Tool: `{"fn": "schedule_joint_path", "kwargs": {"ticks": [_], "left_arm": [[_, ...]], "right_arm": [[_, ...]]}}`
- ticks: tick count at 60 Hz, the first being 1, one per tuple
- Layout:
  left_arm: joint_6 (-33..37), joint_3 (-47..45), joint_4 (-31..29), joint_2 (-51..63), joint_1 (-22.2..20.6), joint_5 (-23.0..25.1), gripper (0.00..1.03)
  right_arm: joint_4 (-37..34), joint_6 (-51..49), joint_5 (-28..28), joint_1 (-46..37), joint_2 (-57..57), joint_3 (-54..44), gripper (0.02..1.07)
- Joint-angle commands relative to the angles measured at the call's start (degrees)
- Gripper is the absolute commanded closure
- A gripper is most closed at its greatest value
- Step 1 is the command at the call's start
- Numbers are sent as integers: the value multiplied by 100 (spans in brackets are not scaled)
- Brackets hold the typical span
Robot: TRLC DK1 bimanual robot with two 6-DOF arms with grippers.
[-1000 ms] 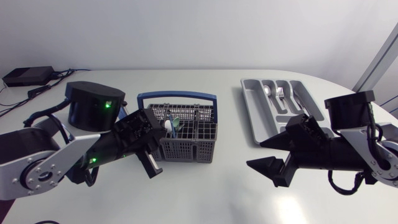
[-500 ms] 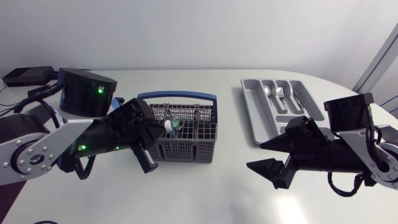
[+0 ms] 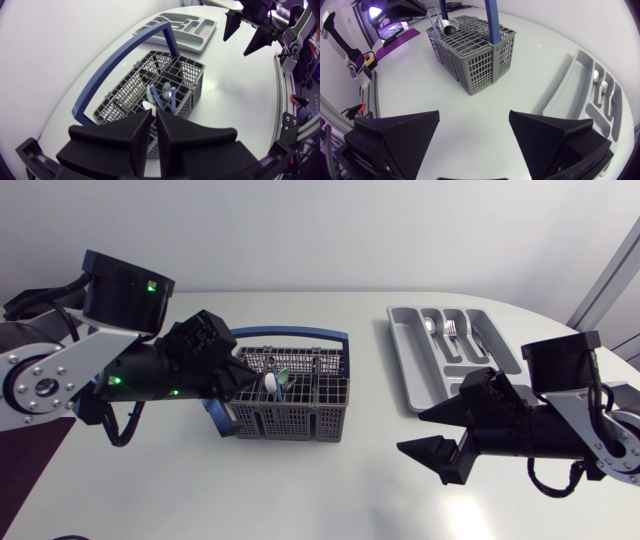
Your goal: Unload the cutlery basket into the drawer organizer.
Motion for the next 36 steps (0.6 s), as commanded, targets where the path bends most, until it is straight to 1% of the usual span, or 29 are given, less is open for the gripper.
{"fn": "schedule_joint_path", "kwargs": {"ticks": [1,4,6,10,13,15,17,20,24,28,29,33,36], "left_arm": [[-179,250,-14,110,186,50,89],[-275,303,4,154,301,-3,89],[-311,355,-23,180,345,-29,85],[-469,487,-137,303,503,-47,83],[-486,558,-207,409,556,6,75],[-522,584,-207,426,617,50,72],[-557,619,-207,488,705,155,71],[-609,689,-313,550,810,375,67],[-601,786,-559,681,863,454,67],[-618,883,-761,796,1048,902,66],[-645,900,-796,822,1100,937,66],[-724,988,-937,892,1285,1201,54],[-733,1015,-1033,927,1338,1280,53]], "right_arm": [[-20,-96,-71,-41,-57,-137,7],[-20,-105,-71,-41,-57,-146,7],[-20,-123,-80,-59,-57,-155,7],[-20,-123,-80,-68,-57,-164,7],[-20,-123,-89,-59,-57,-164,7],[-20,-123,-89,-59,-57,-164,7],[-20,-123,-89,-59,-57,-164,7],[-20,-123,-89,-59,-57,-155,7],[-20,-132,-89,-59,-57,-164,7],[-20,-132,-80,-59,-48,-164,7],[-20,-132,-80,-59,-48,-173,7],[-11,-140,-80,-68,-40,-173,7],[-11,-140,-80,-59,-40,-164,7]]}}
